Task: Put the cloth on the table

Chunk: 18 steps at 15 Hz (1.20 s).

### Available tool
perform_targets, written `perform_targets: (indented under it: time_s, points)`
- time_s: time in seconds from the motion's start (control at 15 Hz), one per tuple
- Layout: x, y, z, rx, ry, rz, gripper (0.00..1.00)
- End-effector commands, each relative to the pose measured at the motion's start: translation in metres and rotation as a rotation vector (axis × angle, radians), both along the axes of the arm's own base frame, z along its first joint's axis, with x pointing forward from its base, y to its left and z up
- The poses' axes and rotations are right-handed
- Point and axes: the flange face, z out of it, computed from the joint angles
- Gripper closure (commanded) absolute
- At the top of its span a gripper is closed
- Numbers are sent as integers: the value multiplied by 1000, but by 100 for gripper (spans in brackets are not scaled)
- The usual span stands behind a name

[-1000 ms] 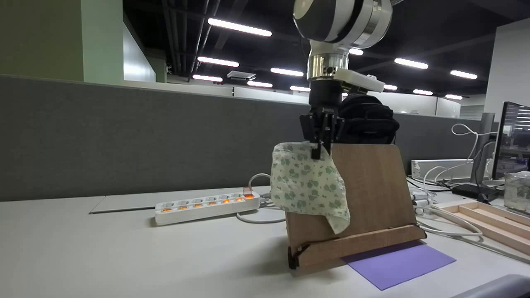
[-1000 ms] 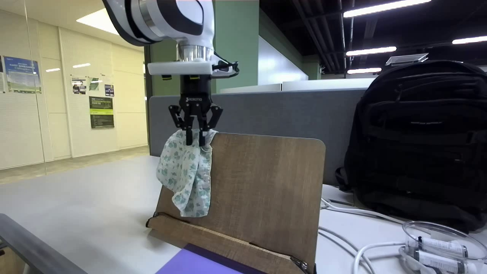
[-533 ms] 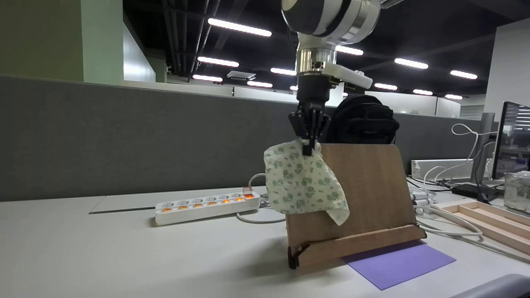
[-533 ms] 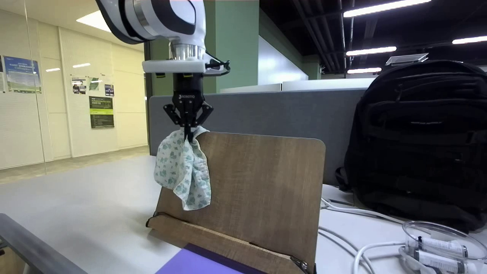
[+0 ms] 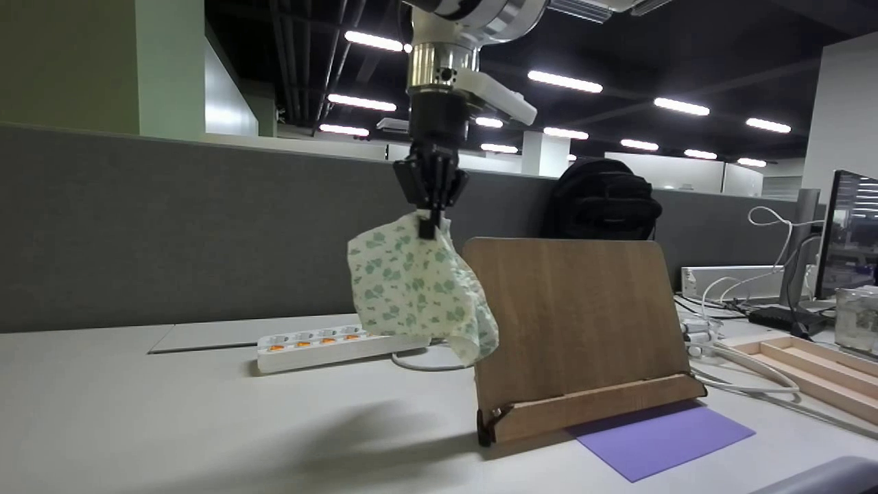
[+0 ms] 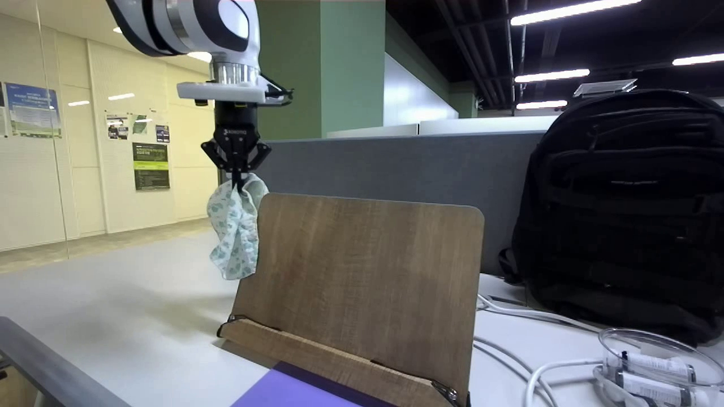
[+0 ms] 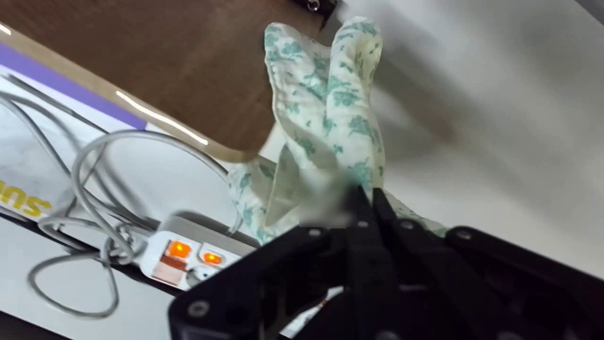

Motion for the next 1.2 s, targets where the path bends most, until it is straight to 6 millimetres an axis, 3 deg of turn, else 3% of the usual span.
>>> perform_targets:
  time_s: [0.0, 0.27, 0.67, 1.07, 1.13]
  points:
    - [9, 43, -7, 12, 33, 53, 99]
    - [3, 66, -43, -4, 99, 100, 99]
    - [-3, 76, -98, -28, 190, 124, 99]
    - [-9, 89, -127, -70, 165, 149, 99]
    - [-9, 91, -130, -80, 156, 153, 74]
